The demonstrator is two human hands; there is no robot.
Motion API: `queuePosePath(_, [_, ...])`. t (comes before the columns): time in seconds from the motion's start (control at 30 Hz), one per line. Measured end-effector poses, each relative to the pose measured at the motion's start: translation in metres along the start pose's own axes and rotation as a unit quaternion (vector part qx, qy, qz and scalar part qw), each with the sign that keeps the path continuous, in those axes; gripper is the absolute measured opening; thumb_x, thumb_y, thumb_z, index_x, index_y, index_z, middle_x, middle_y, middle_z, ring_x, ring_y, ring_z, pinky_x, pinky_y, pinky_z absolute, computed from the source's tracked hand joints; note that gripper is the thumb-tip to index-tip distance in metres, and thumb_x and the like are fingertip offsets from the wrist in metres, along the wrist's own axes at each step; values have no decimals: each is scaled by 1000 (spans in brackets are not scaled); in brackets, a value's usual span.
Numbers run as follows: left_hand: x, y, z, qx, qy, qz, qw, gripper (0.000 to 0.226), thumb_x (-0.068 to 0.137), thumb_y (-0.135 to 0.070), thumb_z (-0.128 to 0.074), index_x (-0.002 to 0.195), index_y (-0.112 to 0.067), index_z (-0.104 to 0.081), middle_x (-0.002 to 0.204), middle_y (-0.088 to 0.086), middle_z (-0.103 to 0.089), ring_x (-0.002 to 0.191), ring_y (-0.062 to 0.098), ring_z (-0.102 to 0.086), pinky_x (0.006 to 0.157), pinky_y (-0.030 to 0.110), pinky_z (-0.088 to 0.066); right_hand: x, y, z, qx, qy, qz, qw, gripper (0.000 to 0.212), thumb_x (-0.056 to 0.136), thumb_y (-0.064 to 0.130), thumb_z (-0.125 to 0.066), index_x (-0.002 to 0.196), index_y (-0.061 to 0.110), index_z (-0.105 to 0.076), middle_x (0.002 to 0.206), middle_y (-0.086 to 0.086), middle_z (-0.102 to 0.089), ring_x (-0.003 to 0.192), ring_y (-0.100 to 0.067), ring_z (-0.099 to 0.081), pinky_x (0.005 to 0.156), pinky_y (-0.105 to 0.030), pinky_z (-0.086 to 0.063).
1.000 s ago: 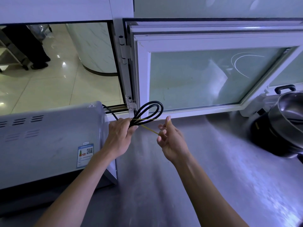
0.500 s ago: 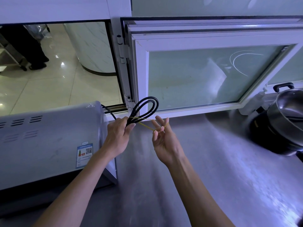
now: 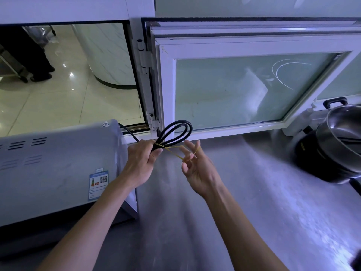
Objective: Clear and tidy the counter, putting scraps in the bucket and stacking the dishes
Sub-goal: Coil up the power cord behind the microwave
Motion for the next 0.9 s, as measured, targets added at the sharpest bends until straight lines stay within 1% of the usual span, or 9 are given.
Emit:
queuePosePath(0.07, [0, 0, -2, 13, 5, -11, 1000, 26, 101, -25, -53, 85, -34, -36, 68, -23, -34, 68, 9, -29, 73, 39, -30, -1, 6, -1, -22, 19, 1, 1000, 42, 91, 46, -62, 118, 14, -70, 135, -9, -62, 54, -2, -55, 47, -22, -52])
queuePosePath(0.13, [0, -2, -3, 32, 9, -28, 999, 17, 102, -33, -49, 86, -30, -43, 69, -20, -33, 71, 5, -22, 74, 39, -29, -3, 13, -2, -37, 35, 4, 999, 41, 84, 49, -66, 110, 19, -77, 127, -4, -68, 54, -2, -54, 47, -22, -52])
queuePosePath(0.27, [-2, -5, -7, 60, 25, -59, 996, 17, 101, -39, -37, 93, -28, -46, 80, -18, -34, 77, 2, -25, 77, 40, -30, -5, 24, 0, -67, 44, 6, 997, 39, 79, 51, -69, 101, 21, -80, 121, 3, -72, 55, -3, -52, 48, -24, -53])
queuePosePath(0.37, [-3, -3, -10, 73, 50, -59, 994, 19, 102, -36, -41, 95, -21, -50, 87, -16, -40, 85, 9, -39, 86, 40, -30, -6, 31, -1, -108, 59, 2, 992, 31, 88, 49, -65, 87, 23, -81, 88, 11, -73, 53, -3, -51, 49, -25, -52])
queuePosePath(0.43, [-5, -5, -13, 99, 59, -75, 991, 10, 100, -25, -50, 95, -17, -54, 91, -13, -45, 93, 15, -47, 90, 40, -30, -5, 36, 1, -145, 55, 8, 988, 34, 95, 48, -61, 88, 21, -81, 71, 11, -66, 53, -5, -51, 49, -26, -53])
queuePosePath(0.5, [-7, -5, -15, 128, 77, -83, 985, 5, 98, -21, -54, 95, -17, -55, 92, -9, -53, 99, 17, -50, 92, 37, -27, -3, 41, 6, -182, 44, 20, 982, 37, 96, 47, -61, 104, 16, -77, 75, 6, -60, 55, -7, -51, 50, -29, -53])
queuePosePath(0.57, [-7, -6, -18, 156, 96, -87, 979, 8, 98, -24, -51, 93, -19, -54, 93, -7, -57, 100, 19, -52, 92, 37, -26, -1, 46, 12, -215, 38, 25, 976, 44, 95, 47, -62, 116, 10, -71, 93, -2, -53, 57, -9, -53, 52, -31, -54])
queuePosePath(0.7, [-9, -6, -27, 231, 143, -101, 957, 11, 99, -29, -49, 96, -20, -55, 96, -6, -58, 101, 20, -55, 93, 41, -32, -1, 51, 20, -289, 43, 18, 956, 49, 94, 49, -62, 119, 8, -68, 126, -3, -59, 59, -12, -55, 57, -36, -58])
queuePosePath(0.9, [-5, -7, -37, 318, 175, -97, 927, 15, 103, -31, -38, 103, -24, -51, 95, -7, -56, 100, 19, -51, 92, 39, -31, 8, 50, 8, -409, 9, 43, 911, 40, 93, 45, -66, 103, 7, -71, 94, -6, -66, 65, -15, -69, 57, -45, -61])
Point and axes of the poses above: each hand's wrist, its own x-axis towards the middle knuckle, its own z-axis out of the back of the hand, y = z × x, the point moved 8 cm from there along x, towards the middle knuckle
